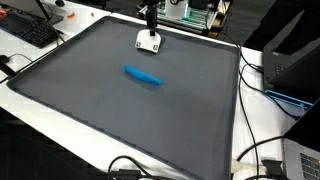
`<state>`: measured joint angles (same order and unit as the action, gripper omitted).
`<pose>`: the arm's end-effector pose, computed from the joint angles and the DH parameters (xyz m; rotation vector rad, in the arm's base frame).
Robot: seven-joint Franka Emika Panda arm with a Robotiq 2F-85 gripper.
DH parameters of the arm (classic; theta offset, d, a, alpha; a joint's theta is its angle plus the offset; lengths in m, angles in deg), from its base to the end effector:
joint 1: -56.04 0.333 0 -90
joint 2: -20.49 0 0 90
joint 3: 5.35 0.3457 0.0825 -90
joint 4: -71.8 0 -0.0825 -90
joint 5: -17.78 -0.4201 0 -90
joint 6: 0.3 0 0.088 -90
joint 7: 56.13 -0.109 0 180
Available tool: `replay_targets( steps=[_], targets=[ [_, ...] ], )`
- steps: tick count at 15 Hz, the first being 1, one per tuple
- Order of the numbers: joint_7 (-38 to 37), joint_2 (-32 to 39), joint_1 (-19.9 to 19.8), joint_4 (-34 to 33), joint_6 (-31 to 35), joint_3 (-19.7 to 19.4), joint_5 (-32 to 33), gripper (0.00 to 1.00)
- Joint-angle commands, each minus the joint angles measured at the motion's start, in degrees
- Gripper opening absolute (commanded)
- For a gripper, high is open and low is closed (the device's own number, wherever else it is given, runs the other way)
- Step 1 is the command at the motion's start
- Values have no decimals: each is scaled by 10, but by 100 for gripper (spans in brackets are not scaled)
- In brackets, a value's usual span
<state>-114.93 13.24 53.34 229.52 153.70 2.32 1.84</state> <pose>0.4098 0.0253 0.2572 -2.4983 1.6848 0.0101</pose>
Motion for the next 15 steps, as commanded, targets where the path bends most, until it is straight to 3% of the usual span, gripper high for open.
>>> replay_targets(
  steps=[1,2,3,5,6,7,11,15],
  targets=[
    [-45,30,6,-1,35,-9,33,100],
    [-54,34,6,-1,41,-11,42,98],
    [-64,38,7,-1,47,-12,50,89],
    [-76,43,8,-2,57,-16,64,84],
    [-83,44,8,-3,60,-18,70,73],
    [-87,46,9,-3,64,-19,72,69],
    [-100,46,11,-3,77,-21,81,31],
    [-107,46,11,-4,83,-24,79,1]
  ],
)
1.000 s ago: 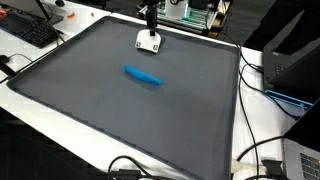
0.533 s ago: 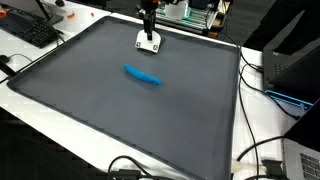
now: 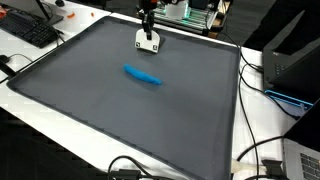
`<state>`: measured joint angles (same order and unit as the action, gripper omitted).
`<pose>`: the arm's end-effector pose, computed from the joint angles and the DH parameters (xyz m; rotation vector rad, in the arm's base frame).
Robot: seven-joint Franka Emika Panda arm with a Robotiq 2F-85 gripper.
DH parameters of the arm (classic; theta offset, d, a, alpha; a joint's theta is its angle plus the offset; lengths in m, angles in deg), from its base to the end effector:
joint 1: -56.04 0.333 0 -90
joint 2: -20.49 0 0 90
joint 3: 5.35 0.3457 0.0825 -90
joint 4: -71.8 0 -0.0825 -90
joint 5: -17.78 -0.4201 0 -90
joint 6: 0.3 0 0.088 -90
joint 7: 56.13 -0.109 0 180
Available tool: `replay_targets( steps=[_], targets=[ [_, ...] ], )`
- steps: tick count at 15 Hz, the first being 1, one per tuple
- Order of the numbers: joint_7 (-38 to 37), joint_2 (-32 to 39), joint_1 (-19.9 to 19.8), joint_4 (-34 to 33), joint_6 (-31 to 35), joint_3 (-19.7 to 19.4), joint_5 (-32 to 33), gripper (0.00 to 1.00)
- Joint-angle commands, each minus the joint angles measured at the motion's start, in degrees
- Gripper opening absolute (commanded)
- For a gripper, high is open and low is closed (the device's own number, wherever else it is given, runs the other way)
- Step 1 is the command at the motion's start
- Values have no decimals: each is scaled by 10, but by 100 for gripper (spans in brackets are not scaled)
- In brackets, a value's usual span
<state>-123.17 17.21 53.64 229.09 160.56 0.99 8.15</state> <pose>0.4202 0.0203 0.2433 -2.4461 1.7772 -0.0960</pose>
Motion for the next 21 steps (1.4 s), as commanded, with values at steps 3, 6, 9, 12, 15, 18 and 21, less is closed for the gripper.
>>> replay_targets(
  steps=[3,6,9,12,15,18,21],
  targets=[
    [-35,3,9,-3,24,-12,5,0],
    [-44,-5,11,-7,13,-14,2,1],
    [-40,-31,14,-16,-12,-14,-4,1],
    [-25,-60,16,-38,-65,-10,14,1],
    [4,-70,23,-87,-144,-2,37,1],
    [60,-53,39,-149,-213,5,49,1],
    [128,-22,54,-208,-242,11,55,1]
  ],
)
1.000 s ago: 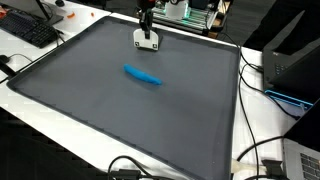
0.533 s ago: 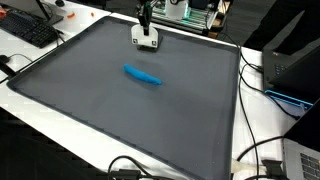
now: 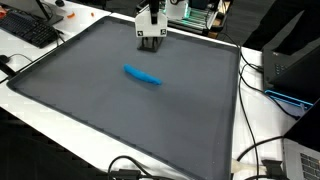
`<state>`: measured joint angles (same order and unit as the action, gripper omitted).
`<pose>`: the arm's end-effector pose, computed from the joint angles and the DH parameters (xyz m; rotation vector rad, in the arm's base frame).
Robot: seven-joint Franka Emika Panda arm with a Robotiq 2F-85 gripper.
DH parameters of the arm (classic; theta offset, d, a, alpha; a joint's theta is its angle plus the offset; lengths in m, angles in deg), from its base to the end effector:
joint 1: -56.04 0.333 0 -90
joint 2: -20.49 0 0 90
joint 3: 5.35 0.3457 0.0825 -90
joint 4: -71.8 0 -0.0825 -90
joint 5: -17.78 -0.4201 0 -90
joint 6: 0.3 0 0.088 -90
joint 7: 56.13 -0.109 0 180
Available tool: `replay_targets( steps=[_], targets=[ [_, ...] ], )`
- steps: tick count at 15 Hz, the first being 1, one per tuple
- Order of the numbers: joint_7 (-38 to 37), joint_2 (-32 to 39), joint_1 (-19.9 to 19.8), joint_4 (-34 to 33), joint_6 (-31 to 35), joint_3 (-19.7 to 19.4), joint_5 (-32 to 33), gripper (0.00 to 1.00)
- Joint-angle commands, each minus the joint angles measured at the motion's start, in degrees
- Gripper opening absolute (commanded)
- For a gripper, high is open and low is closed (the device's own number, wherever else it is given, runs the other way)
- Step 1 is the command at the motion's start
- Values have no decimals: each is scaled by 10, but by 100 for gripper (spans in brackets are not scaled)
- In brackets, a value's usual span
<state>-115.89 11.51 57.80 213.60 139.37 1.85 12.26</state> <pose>0.4861 0.0768 0.3640 -2.6932 1.3965 -0.1088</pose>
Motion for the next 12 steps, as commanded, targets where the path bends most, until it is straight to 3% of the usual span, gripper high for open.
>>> replay_targets(
  steps=[1,12],
  targets=[
    [80,45,18,-69,-29,4,14,1],
    [316,191,58,-235,-85,3,87,1]
  ],
)
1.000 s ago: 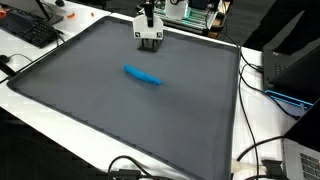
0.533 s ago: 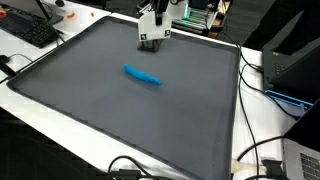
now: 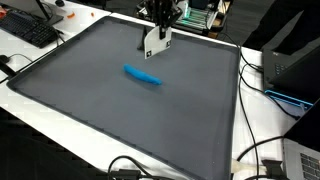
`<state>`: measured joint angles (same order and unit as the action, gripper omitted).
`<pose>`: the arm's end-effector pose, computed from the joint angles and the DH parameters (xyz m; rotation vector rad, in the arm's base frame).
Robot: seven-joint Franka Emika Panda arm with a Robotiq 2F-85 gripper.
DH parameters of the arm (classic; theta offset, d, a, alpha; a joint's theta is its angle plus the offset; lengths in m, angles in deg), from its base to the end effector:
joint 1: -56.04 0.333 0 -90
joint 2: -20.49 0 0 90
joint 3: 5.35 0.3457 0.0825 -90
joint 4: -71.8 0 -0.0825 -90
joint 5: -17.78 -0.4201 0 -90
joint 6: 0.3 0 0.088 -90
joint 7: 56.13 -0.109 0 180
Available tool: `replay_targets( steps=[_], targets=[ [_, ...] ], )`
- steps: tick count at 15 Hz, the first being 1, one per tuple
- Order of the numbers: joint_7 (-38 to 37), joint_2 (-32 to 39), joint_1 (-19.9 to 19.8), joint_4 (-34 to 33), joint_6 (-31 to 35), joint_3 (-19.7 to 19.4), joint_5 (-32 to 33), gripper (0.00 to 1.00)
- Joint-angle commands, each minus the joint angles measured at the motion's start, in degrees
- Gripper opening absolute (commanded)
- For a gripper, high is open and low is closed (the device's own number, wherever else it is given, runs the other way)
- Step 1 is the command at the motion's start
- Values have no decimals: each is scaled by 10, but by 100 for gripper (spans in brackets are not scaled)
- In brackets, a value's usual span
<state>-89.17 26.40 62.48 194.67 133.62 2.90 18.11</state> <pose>0.5750 0.1496 0.3695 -3.0540 0.4895 -0.1220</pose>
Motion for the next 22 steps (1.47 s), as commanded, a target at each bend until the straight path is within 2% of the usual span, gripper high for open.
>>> replay_targets(
  steps=[1,3,4,14,22],
  targets=[
    [62,53,15,-57,-32,-9,36,1],
    [80,75,22,-78,-37,-13,51,1],
    [65,50,20,-50,-17,-14,27,4],
    [102,87,25,-81,-21,-17,30,1],
    [156,152,31,-134,-29,-21,40,1]
  ],
)
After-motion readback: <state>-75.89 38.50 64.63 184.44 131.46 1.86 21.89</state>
